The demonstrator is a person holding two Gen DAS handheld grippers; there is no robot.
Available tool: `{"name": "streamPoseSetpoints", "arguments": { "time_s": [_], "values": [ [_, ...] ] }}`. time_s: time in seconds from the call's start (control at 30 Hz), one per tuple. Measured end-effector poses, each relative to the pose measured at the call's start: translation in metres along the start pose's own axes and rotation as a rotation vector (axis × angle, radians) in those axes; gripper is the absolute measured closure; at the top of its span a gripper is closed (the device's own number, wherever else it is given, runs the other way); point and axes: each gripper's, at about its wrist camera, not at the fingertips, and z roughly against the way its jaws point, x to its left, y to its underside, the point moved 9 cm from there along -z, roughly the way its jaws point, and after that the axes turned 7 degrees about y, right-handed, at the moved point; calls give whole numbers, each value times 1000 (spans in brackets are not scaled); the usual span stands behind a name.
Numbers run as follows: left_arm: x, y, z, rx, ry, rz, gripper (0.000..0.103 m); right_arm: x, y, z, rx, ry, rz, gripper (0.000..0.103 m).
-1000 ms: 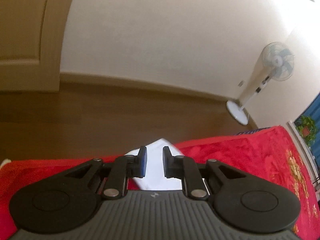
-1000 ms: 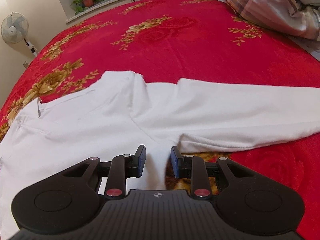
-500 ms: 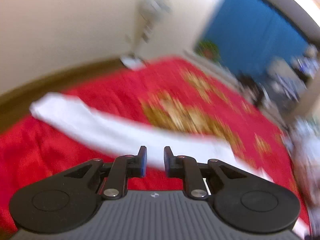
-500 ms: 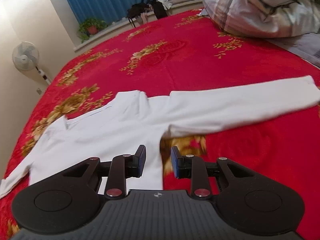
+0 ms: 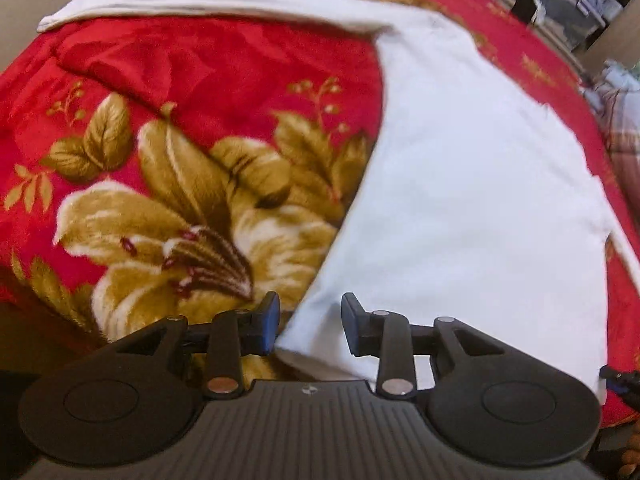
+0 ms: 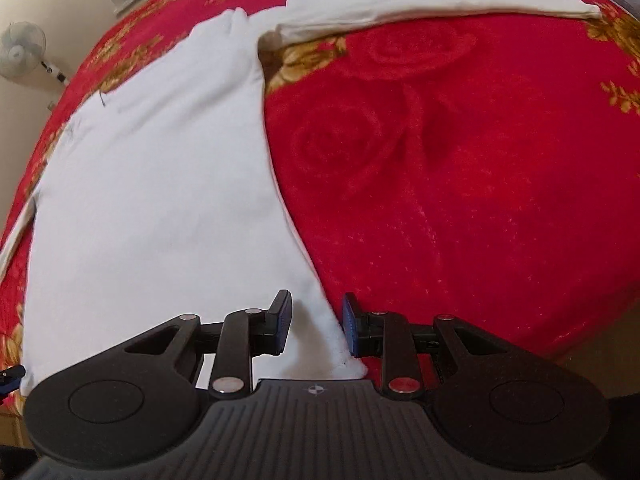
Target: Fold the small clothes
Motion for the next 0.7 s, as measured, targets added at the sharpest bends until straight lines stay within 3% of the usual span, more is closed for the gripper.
{"name": "streamPoseSetpoints", "arguments": {
  "time_s": [0.13,0.17,0.23,0.37,0.43,0.53,0.6,0.7],
  "values": [
    [0,4,-3,10,8,-21,67,1,6,-3,2,16,11,74],
    [0,4,-1,8,2,-36,75,4,7,-2,-2,16,24,75],
    [1,5,3,0,3,-46,97,7,4,2,-18,-5,34,99],
    [-19,-1,48,-109,68,-85,97,1,-17,39,-133,-135,-76,99],
    [-29,0,75,-187,136,-95,98,-3,-24,62,-200,-193,-109,100],
    [-32,4,106,-281,199,-95,98,-15,-29,95,-301,-231,-140,100],
    [-28,9,106,-271,179,-90,98,-27,-29,103,-328,-230,-173,100],
    [-23,22,77,-129,132,-93,96,-32,-23,78,-233,-150,-153,99]
  ]
}}
